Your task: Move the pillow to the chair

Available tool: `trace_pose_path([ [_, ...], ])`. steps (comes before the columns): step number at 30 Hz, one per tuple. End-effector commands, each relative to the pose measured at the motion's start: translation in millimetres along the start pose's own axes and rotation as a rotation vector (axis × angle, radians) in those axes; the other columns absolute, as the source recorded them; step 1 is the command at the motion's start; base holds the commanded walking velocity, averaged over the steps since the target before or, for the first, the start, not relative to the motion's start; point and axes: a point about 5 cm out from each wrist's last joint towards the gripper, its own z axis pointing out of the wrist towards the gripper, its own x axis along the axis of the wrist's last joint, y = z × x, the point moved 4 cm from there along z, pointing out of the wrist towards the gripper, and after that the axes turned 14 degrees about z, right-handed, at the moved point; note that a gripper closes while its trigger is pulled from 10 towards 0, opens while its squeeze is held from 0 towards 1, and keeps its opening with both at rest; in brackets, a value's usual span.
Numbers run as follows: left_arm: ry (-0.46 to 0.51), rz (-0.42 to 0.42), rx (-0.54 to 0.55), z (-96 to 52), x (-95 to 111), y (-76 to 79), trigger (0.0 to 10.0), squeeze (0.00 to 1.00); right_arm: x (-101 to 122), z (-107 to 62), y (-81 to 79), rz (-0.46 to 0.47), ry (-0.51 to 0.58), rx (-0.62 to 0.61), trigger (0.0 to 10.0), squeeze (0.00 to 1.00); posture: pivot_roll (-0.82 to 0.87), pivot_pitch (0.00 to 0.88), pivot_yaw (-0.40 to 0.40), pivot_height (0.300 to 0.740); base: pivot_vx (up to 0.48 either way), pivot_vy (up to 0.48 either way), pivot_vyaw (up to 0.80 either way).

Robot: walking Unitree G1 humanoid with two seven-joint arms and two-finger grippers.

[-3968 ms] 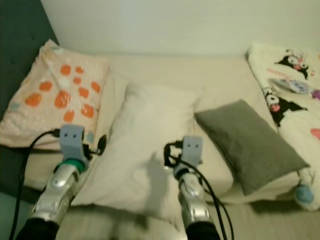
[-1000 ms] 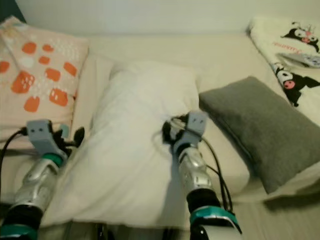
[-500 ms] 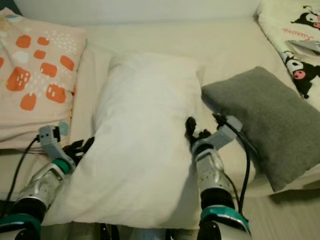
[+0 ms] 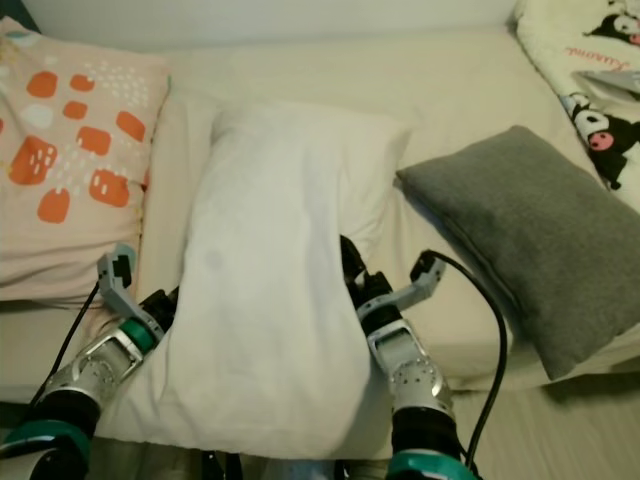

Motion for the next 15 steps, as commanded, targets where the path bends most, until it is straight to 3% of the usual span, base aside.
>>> trace_pose_path([
  [1,-0.056,-0.043,-0.030,-2.1,-20,5.3,10.0,1.00,-39,3.5,-4.0,0.029,-0.150,0.034,10.0,1.00,0.07,0.181,0.099,0.593,0.000,0.000,0.00],
  [4,-0.051,-0.059,-0.041,-2.7,-20,5.8,10.0,1.00,-46,2.4,-9.1,0.010,-0.195,0.057,10.0,1.00,0.07,0.181,0.099,0.593,0.000,0.000,0.00],
  [5,-0.054,-0.055,-0.055,-3.7,-22,8.1,10.0,0.00,-60,0.9,-12.4,-0.086,-0.267,0.071,10.0,0.00,0.07,0.163,0.101,0.593,0.000,0.000,0.00],
  [6,-0.054,-0.055,-0.055,-3.7,-22,8.1,10.0,0.00,-60,0.9,-12.4,-0.086,-0.267,0.071,10.0,0.00,0.07,0.163,0.101,0.593,0.000,0.000,0.00],
  [7,-0.057,-0.051,-0.064,-4.5,-23,9.8,5.7,0.00,-70,-0.7,-14.5,-0.153,-0.316,0.082,4.2,0.00,0.07,0.163,0.101,0.593,0.000,0.000,0.00],
  [8,-0.051,-0.031,-0.084,-5.3,-26,14.4,1.2,0.00,-82,-2.6,-15.6,-0.194,-0.369,0.094,2.5,0.00,0.07,0.153,0.102,0.593,0.000,0.000,0.00],
  [9,-0.040,-0.025,-0.115,-6.1,-28,19.7,0.0,0.00,-90,-4.9,-16.4,-0.212,-0.405,0.101,0.0,0.00,0.07,0.148,0.102,0.593,0.000,0.000,0.00],
  [15,-0.022,-0.009,-0.176,-5.8,-30,33.7,0.0,0.00,-101,-9.3,-16.0,-0.211,-0.448,0.100,0.0,0.00,0.07,0.130,0.105,0.593,0.000,0.000,0.00],
])
